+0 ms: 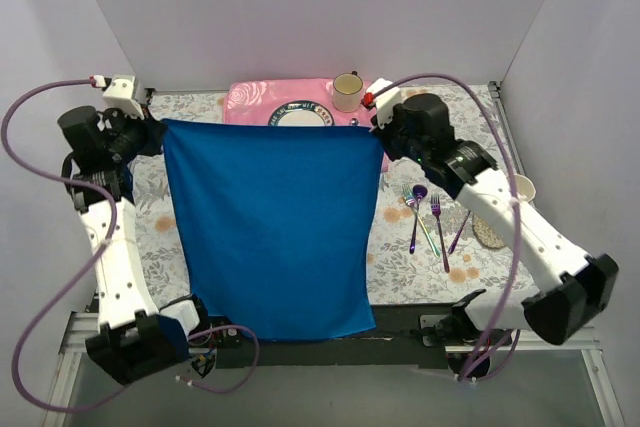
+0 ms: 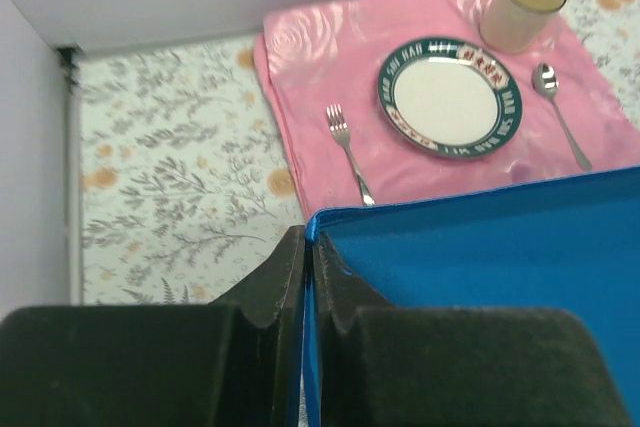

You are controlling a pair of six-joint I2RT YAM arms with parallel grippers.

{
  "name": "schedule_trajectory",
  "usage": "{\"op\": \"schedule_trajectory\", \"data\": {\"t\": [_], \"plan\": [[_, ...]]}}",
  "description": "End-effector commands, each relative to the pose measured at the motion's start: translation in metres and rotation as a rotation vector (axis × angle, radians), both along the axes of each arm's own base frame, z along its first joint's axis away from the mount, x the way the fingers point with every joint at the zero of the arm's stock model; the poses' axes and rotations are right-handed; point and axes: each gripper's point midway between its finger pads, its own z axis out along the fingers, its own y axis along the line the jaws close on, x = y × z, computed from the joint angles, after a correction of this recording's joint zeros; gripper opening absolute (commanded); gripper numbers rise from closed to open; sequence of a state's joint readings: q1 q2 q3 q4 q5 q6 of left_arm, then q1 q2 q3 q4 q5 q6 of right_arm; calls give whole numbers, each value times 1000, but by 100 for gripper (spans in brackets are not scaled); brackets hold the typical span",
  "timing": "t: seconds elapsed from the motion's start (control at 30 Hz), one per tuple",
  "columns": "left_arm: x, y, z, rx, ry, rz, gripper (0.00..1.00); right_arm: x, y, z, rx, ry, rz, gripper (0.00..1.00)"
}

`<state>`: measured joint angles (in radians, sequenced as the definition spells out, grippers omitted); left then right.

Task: Fold the napkin into a case and place the utensils inside
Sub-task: Flatten out the crumpled napkin at the center of the board.

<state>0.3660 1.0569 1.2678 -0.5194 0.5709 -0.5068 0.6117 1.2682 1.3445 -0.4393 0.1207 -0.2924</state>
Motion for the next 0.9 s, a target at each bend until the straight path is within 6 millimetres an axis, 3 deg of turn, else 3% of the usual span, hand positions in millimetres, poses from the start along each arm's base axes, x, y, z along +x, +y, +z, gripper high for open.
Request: {"op": "schedule_trajectory", "data": {"t": [0.0,0.07,0.1,0.17,0.23,0.4,0.47,0.5,0.53,0.57,0.6,0.63,0.67,0.73,0.83,0.87], "plan": [[44,-8,-17,9,-30,-50,0,62,-7,4,28,-133,-135,1],[66,-12,-49,17,25,-51,0,82,-11,-10,16,-121,-153,1],[77,-25,-51,30,4,-76,0,96,-8,-26,3,-105,-154,1],[96,-30,-80,30,52,-70,0,113,-12,-40,-15,-97,-161,1],[116,-34,-93,23,52,-70,0,136,-12,-59,-32,-79,-173,1],[175,-17,-148,-13,138,18,0,186,-6,-91,-64,-61,-190,1],[190,-13,-152,-25,124,35,0,202,-7,-91,-72,-73,-214,1],[197,-13,-169,-31,156,34,0,213,-10,-103,-85,-58,-231,1],[206,-13,-159,-33,139,29,9,223,-8,-87,-73,-77,-235,9],[211,-14,-158,-36,141,19,22,227,-7,-87,-77,-68,-232,24],[210,-13,-167,-40,197,24,33,234,-10,-93,-92,-50,-245,47],[216,-8,-160,-40,192,50,49,239,-12,-79,-80,-58,-260,60],[215,-6,-158,-42,206,68,60,234,-14,-83,-96,-18,-250,76],[209,5,-139,-39,182,97,62,227,-21,-75,-101,-2,-255,84],[187,8,-131,-1,201,63,65,195,-32,-70,-135,42,-226,89],[170,5,-130,5,235,35,65,175,-31,-66,-140,58,-163,90]]}}
